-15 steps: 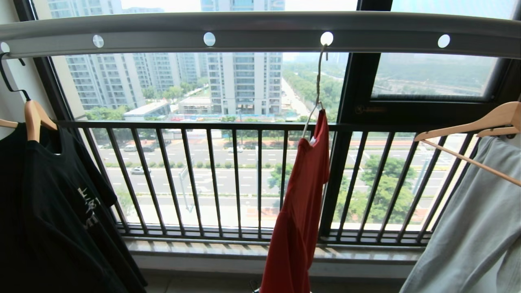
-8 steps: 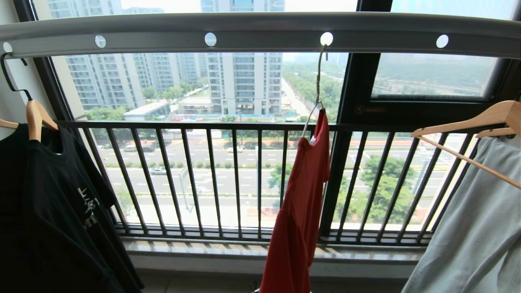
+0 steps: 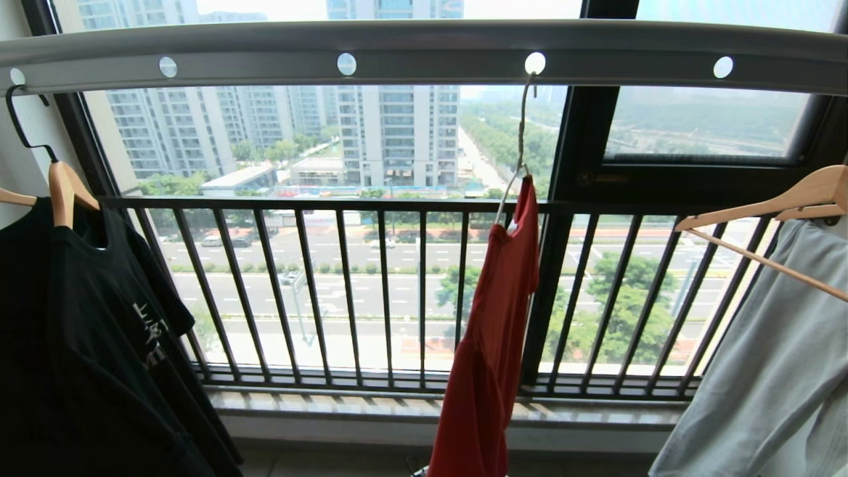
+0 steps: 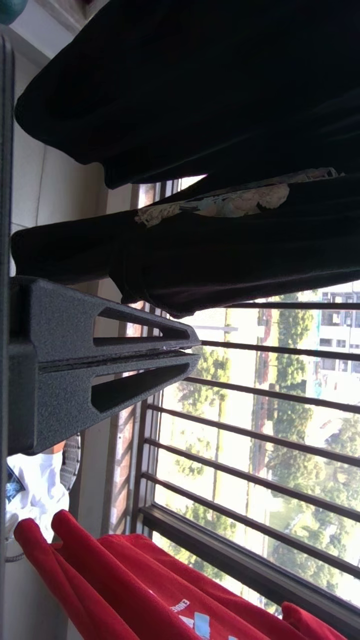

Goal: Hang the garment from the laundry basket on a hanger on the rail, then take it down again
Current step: Take the clothes off the clothes rack

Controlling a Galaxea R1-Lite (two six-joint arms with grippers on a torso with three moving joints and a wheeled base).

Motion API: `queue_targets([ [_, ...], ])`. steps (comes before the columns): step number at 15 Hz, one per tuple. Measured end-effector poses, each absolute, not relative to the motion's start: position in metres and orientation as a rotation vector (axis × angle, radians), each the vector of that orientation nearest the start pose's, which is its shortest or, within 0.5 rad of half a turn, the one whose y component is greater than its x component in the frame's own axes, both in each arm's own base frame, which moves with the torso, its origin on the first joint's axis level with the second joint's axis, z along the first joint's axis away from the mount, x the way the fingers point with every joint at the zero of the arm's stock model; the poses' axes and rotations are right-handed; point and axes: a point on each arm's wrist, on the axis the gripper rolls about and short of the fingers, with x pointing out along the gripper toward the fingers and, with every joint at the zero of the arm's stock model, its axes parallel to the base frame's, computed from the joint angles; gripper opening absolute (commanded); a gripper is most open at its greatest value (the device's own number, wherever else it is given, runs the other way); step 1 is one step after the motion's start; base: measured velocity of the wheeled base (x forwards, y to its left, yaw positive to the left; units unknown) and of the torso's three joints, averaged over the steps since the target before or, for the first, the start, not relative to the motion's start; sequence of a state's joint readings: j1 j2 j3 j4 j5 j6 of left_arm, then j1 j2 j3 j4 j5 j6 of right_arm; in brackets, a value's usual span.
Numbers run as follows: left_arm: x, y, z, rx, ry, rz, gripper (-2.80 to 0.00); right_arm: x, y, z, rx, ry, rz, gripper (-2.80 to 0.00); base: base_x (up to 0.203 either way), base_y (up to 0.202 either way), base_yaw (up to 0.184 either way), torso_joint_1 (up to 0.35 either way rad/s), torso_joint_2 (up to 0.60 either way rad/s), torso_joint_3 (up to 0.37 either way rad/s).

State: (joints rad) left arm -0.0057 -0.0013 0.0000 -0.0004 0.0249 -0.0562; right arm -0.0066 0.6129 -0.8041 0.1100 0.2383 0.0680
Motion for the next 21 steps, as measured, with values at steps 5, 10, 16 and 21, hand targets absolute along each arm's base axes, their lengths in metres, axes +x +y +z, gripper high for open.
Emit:
queue_targets([
  [5,-0.023,0.001,0.076,-0.056,-0.002,0.019,-2.80,0.088,0.009,0.348,0.133,-0.013,0.327,-2.80,0.000,0.000,0.000,0.000,0.00,0.000],
  [10,-0.023,0.001,0.076,-0.056,-0.003,0.019,-2.80,0.156,0.033,0.362,0.207,0.191,0.438,-2.80,0.000,0.000,0.000,0.000,0.00,0.000],
  [16,-0.023,0.001,0.076,-0.056,-0.003,0.019,-2.80,0.192,0.105,0.351,0.142,0.384,0.387,0.00,0.000,0.000,0.000,0.000,0.00,0.000],
  [21,-0.023,0.001,0.076,-0.056,-0.003,0.019,-2.80,0.191,0.149,0.346,0.107,0.405,0.362,0.00,0.000,0.000,0.000,0.000,0.00,0.000],
])
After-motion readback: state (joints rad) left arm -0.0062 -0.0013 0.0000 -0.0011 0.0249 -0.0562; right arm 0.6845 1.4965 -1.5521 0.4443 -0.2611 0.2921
